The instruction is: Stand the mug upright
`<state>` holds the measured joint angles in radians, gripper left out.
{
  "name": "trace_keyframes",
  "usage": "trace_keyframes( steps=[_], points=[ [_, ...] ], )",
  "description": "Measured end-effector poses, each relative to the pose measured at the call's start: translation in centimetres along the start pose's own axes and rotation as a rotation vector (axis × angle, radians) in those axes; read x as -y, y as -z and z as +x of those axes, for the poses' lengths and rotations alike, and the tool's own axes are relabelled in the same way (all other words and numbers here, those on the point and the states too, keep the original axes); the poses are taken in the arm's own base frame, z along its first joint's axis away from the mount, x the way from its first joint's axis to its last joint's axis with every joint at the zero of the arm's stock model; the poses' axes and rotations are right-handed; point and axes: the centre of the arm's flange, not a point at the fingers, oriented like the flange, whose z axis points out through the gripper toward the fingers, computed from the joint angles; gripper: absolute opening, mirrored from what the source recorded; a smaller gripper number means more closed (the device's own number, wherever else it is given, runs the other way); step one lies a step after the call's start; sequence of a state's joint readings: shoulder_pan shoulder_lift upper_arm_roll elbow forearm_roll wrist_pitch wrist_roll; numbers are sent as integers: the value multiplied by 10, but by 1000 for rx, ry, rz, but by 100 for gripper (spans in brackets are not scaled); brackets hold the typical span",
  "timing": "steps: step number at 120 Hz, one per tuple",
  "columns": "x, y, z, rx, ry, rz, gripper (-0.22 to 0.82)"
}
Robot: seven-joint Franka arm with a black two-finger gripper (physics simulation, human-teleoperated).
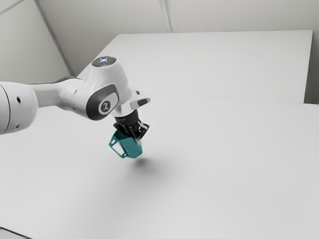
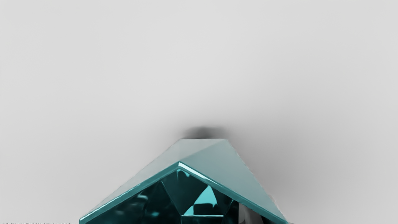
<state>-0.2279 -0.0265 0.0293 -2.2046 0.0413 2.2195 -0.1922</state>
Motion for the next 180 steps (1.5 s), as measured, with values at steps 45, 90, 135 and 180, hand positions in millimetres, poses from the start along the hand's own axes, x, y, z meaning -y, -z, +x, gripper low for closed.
trace_keyframes(
  steps=[45,90,135,180],
  points=[
    [21,-39,6,55,59,14,-17],
    [12,-56,7,63,56,15,2],
    [10,-2,4,-14,50,-2,50],
    [32,110,38,-128,64,-15,59]
  ],
)
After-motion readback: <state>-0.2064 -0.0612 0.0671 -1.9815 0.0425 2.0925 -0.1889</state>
